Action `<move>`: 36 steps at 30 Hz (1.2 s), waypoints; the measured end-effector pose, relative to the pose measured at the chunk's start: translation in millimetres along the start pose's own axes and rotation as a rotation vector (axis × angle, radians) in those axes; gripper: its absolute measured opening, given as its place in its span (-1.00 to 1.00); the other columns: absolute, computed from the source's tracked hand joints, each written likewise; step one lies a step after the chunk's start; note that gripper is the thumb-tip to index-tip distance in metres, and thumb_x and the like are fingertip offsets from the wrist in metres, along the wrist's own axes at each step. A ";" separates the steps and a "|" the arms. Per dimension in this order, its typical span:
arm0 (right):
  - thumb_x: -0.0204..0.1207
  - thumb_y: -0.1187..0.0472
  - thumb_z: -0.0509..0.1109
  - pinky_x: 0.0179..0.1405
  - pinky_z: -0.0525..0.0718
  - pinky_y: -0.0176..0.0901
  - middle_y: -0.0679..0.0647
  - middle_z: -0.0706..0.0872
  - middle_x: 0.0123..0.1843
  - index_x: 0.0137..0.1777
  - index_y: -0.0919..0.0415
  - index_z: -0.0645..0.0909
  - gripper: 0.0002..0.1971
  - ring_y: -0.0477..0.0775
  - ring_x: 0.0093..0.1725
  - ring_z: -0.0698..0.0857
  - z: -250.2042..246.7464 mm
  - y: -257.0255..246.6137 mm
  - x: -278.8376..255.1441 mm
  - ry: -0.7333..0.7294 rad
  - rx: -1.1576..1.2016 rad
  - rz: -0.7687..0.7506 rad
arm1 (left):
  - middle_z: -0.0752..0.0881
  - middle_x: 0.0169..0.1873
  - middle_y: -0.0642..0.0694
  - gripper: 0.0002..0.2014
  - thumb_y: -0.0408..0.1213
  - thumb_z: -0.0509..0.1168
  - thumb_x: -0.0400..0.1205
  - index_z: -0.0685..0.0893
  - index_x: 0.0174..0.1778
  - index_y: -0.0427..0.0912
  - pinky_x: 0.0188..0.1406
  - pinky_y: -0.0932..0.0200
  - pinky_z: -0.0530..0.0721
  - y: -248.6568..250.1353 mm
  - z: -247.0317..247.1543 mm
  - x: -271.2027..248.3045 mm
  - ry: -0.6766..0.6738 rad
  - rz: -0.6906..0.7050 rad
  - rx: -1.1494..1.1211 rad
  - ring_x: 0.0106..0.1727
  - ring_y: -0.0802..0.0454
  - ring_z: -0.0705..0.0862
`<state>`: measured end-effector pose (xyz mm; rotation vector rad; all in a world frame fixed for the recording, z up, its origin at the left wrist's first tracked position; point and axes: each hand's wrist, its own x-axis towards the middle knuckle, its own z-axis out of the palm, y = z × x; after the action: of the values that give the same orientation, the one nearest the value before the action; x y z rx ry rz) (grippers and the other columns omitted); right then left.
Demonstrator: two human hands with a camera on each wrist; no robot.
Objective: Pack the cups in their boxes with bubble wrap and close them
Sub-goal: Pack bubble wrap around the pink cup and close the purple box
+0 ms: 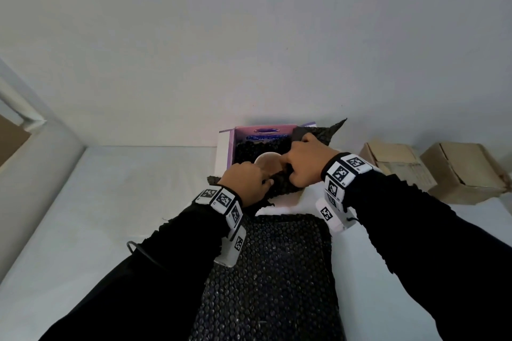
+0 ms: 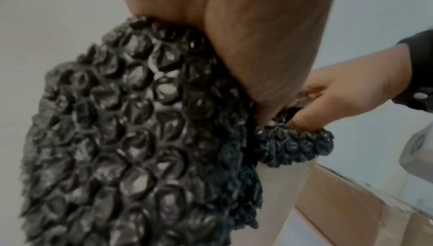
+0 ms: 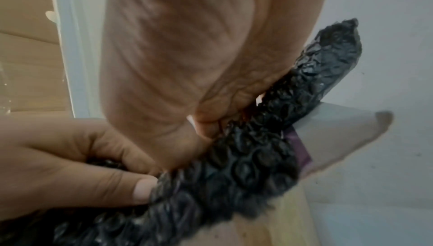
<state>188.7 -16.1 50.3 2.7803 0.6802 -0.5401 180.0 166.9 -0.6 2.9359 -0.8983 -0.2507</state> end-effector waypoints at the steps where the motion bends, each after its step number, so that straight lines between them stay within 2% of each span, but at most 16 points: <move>1: 0.33 0.01 0.27 0.26 0.19 0.11 0.04 0.61 -0.23 -0.08 0.04 0.65 -0.76 0.06 -0.05 0.53 -0.7 1.1 2.1 -0.019 0.001 0.007 | 0.75 -0.03 -0.17 -0.62 0.05 0.09 0.70 0.73 0.10 -0.06 -0.06 -0.03 0.68 -0.8 -1.0 2.6 -0.014 -0.030 -0.029 -0.04 -0.17 0.68; 3: 0.38 0.03 0.29 0.33 0.17 0.14 0.03 0.65 -0.17 -0.03 0.03 0.72 -0.75 0.07 0.04 0.55 -0.1 0.8 4.7 -0.051 -0.038 0.013 | 0.74 -0.07 -0.19 -0.64 0.04 0.12 0.70 0.72 0.13 -0.08 -0.11 0.01 0.69 -0.8 -3.3 6.2 -0.042 -0.080 -0.059 -0.08 -0.17 0.70; 5: 0.43 0.10 0.31 0.35 0.27 0.09 0.03 0.72 -0.10 0.05 -0.01 0.73 -0.75 0.10 0.06 0.61 -0.5 -3.1 5.1 -0.080 -0.068 0.003 | 0.74 -0.06 -0.20 -0.65 0.02 0.15 0.69 0.71 0.16 -0.11 -0.09 0.00 0.70 0.3 -5.2 9.2 -0.066 -0.121 -0.067 -0.07 -0.17 0.71; 7: 0.47 0.21 0.34 0.19 0.50 0.00 0.07 0.75 -0.02 0.13 0.02 0.70 -0.74 0.15 0.02 0.68 -1.2 -8.5 5.1 -0.084 -0.047 0.004 | 0.74 0.00 -0.20 -0.68 -0.03 0.18 0.69 0.70 0.19 -0.12 -0.07 0.02 0.68 2.5 -6.3 12.0 -0.085 -0.136 -0.063 -0.01 -0.18 0.71; 9: 0.47 0.25 0.37 -0.08 0.60 -0.04 0.14 0.73 0.02 0.20 0.09 0.64 -0.71 0.21 -0.02 0.70 0.4 -11.7 7.0 -0.043 0.018 0.027 | 0.74 0.04 -0.19 -0.70 -0.07 0.20 0.69 0.70 0.22 -0.11 -0.08 0.04 0.64 4.2 -6.6 15.3 -0.110 -0.132 -0.050 0.03 -0.17 0.71; 11: 0.43 0.18 0.42 -0.04 0.53 0.01 0.17 0.64 0.14 0.29 0.12 0.52 -0.60 0.24 0.11 0.63 6.0 -14.7 7.1 0.093 -0.026 0.052 | 0.75 0.05 -0.16 -0.71 -0.08 0.22 0.67 0.73 0.21 -0.07 -0.12 0.05 0.64 5.2 -6.8 17.6 -0.123 -0.127 -0.026 0.02 -0.15 0.72; 12: 0.36 0.10 0.46 0.04 0.49 0.06 0.18 0.58 0.20 0.28 0.12 0.49 -0.52 0.25 0.19 0.56 10.1 -14.0 7.9 0.180 -0.098 0.082 | 0.75 0.03 -0.15 -0.72 -0.08 0.22 0.67 0.74 0.19 -0.06 -0.16 0.07 0.63 5.9 -6.8 18.1 -0.122 -0.129 -0.011 0.00 -0.15 0.72; 14: 0.19 -0.04 0.51 0.13 0.43 0.14 0.18 0.53 0.26 0.21 0.11 0.51 -0.42 0.28 0.26 0.47 12.5 -7.6 5.5 0.255 -0.187 0.174 | 0.75 -0.01 -0.14 -0.73 -0.09 0.21 0.67 0.75 0.16 -0.03 -0.24 0.09 0.58 7.1 -5.5 18.3 -0.106 -0.135 0.026 -0.03 -0.15 0.72; 16: 0.25 -0.14 0.46 0.22 0.37 0.15 0.13 0.61 0.24 0.17 0.08 0.58 -0.48 0.24 0.32 0.45 14.0 -1.5 3.9 0.235 -0.220 0.221 | 0.75 -0.03 -0.13 -0.74 -0.11 0.21 0.67 0.76 0.14 -0.02 -0.27 0.10 0.55 8.5 -3.0 16.9 -0.090 -0.116 0.059 -0.04 -0.15 0.72; 19: 0.43 -0.08 0.33 0.28 0.22 0.12 0.00 0.74 0.03 0.04 0.03 0.70 -0.71 0.15 0.24 0.51 19.8 0.7 4.6 0.229 -0.278 0.136 | 0.76 -0.03 -0.12 -0.73 -0.09 0.17 0.69 0.76 0.12 -0.03 -0.25 0.09 0.56 7.5 1.5 14.7 -0.064 -0.088 0.063 -0.04 -0.15 0.72; 23: 0.54 -0.07 0.18 0.36 0.07 0.20 0.03 0.68 -0.16 -0.01 0.08 0.65 -0.70 0.12 0.13 0.57 21.3 -1.1 9.4 0.095 -0.158 0.077 | 0.74 0.04 -0.15 -0.59 0.10 0.02 0.72 0.72 0.19 0.03 0.00 0.00 0.60 1.7 4.6 9.1 -0.070 -0.018 0.042 0.09 -0.17 0.65; 26: 0.54 -0.20 0.09 0.36 0.13 0.20 0.06 0.66 -0.07 0.02 0.10 0.63 -0.57 0.13 0.21 0.53 18.8 2.6 9.1 0.038 -0.076 0.074 | 0.73 -0.03 -0.16 -0.46 0.32 -0.01 0.64 0.68 0.20 0.06 0.04 -0.01 0.56 -0.1 5.5 4.7 -0.088 -0.001 0.050 0.08 -0.16 0.64; 29: 0.36 -0.29 0.11 0.23 0.22 0.16 0.11 0.61 0.12 0.09 0.06 0.60 -0.47 0.20 0.23 0.47 20.7 5.4 2.1 0.272 -0.126 0.106 | 0.74 0.02 -0.12 -0.47 0.33 0.08 0.60 0.62 0.29 0.09 0.06 0.02 0.54 1.2 5.2 4.4 -0.112 0.015 0.082 0.11 -0.14 0.65; 32: 0.21 -0.08 0.30 0.10 0.36 0.11 0.14 0.66 -0.01 0.03 0.16 0.54 -0.56 0.24 0.06 0.57 19.8 5.8 -2.9 0.411 -0.074 0.156 | 0.74 0.10 -0.14 -0.57 0.14 0.04 0.71 0.61 0.34 0.06 0.04 0.04 0.53 3.3 0.3 5.6 -0.120 0.009 0.050 0.13 -0.15 0.67; 34: 0.12 0.14 0.44 0.00 0.47 0.07 0.13 0.70 -0.15 -0.04 0.18 0.56 -0.63 0.25 -0.07 0.63 19.2 6.1 -3.3 0.416 -0.059 0.147 | 0.73 0.10 -0.17 -0.59 0.07 0.00 0.74 0.63 0.34 0.01 0.06 0.02 0.59 4.9 -3.7 6.5 -0.135 -0.003 0.027 0.12 -0.16 0.68; 36: 0.15 0.31 0.46 -0.05 0.51 0.06 0.13 0.72 -0.26 -0.11 0.18 0.57 -0.72 0.26 -0.15 0.67 14.6 6.6 -2.9 0.408 -0.054 0.121 | 0.73 0.09 -0.17 -0.61 0.04 0.02 0.75 0.64 0.32 0.00 0.05 0.01 0.63 4.8 -6.0 7.2 -0.154 -0.014 0.004 0.10 -0.16 0.68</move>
<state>185.2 -27.4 39.1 2.8797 0.5846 0.0740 184.3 159.0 4.8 2.9600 -0.8966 -0.4819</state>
